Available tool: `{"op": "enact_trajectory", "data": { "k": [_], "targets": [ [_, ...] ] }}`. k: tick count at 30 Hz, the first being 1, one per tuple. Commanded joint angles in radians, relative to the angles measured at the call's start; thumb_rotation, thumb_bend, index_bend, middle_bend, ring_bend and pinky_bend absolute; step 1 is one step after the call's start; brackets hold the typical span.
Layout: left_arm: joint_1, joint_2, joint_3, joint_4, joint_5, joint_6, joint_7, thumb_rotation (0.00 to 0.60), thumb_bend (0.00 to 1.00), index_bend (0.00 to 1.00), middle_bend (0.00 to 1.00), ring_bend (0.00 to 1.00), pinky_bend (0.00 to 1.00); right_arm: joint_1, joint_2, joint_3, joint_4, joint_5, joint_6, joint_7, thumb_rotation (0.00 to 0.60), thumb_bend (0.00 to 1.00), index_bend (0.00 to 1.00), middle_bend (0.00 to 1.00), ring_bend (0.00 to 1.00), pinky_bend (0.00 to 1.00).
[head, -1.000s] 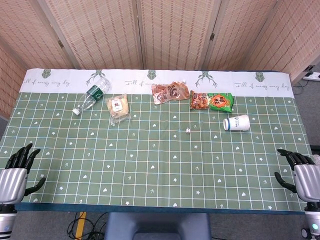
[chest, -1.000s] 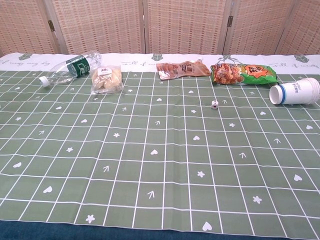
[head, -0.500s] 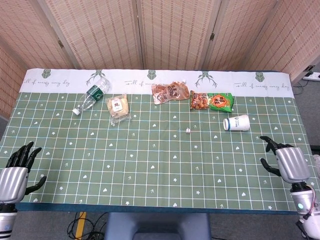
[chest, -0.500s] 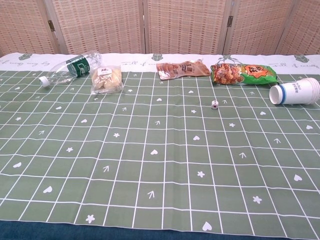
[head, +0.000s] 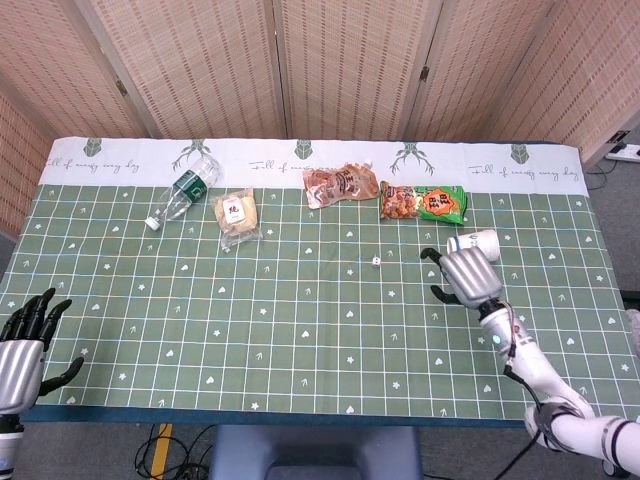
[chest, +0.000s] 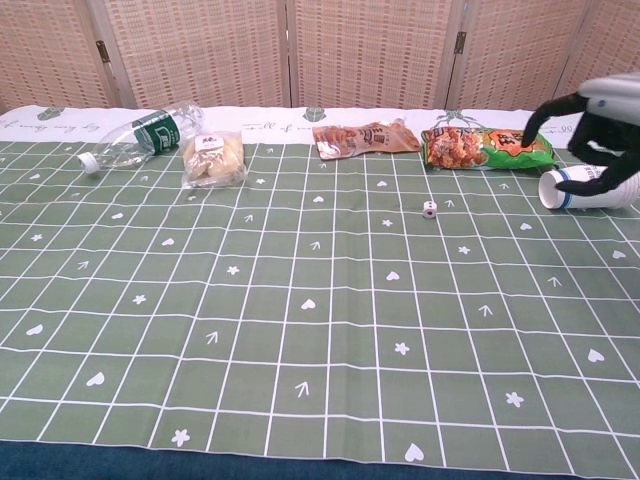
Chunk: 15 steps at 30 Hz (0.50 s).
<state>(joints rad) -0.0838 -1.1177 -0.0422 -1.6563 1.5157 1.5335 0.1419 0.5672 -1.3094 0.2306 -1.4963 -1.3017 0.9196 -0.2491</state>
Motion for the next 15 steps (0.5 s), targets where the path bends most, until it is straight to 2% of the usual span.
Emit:
{"op": "enact_trajectory", "data": {
  "k": [1,15],
  "targets": [
    [0.001,0.003,0.005,0.003,0.003,-0.005,-0.004,0.6,0.26,0.15,0.04,0.01,0.16,0.08,-0.093,0.029,0.1,0.09,-0.082,-0.059,0.6,0.29,0.36,0.89,0.98,0.96],
    [0.012,0.007,0.012,0.016,0.005,-0.001,-0.021,0.6,0.25,0.15,0.04,0.01,0.15,0.279,-0.325,0.039,0.387,0.305,-0.229,-0.186,0.6,0.3,0.41,0.91,1.0,0.97]
  ]
}}
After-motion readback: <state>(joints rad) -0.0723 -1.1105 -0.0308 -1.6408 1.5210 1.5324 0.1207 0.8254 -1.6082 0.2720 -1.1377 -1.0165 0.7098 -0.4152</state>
